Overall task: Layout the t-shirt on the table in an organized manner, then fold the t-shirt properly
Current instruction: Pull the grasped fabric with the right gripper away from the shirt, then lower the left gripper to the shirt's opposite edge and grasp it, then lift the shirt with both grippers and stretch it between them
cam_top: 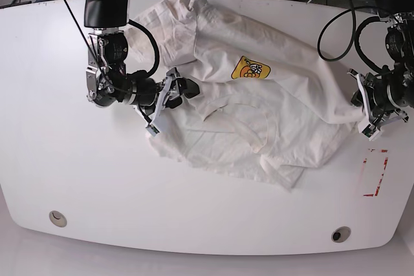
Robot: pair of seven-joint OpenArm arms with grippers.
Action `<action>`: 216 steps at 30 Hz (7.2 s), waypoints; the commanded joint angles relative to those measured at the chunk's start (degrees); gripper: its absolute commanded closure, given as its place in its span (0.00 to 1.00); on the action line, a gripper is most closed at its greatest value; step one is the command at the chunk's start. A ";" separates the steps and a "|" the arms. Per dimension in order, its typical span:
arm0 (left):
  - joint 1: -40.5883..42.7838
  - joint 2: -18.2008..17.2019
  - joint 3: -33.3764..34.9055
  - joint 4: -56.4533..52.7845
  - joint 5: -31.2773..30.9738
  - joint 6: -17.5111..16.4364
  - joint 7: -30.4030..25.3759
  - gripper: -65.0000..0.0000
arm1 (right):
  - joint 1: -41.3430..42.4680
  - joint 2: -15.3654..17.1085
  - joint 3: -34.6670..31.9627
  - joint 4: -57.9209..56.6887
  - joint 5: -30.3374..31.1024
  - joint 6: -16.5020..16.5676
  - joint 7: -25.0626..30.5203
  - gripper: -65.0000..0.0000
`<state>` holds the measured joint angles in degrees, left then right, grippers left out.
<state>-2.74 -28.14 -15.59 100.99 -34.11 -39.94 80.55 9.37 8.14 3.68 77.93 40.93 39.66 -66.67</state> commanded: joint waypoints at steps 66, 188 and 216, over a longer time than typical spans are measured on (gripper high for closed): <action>-1.17 -0.91 -0.27 1.12 -0.57 -0.06 -0.55 0.81 | -1.15 0.43 -2.85 18.11 0.26 0.34 -4.58 1.00; -9.43 25.11 -6.78 -25.87 12.53 -0.06 -11.06 0.79 | 15.03 14.06 -0.74 30.68 0.35 0.34 -4.49 1.00; -21.56 20.27 -6.60 5.08 2.68 -0.06 -10.71 1.00 | 29.01 14.76 2.87 29.63 -0.18 0.34 -4.31 1.00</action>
<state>-20.95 -6.35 -22.13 103.88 -28.38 -39.97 71.35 34.35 22.24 6.09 107.46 40.03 40.10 -72.84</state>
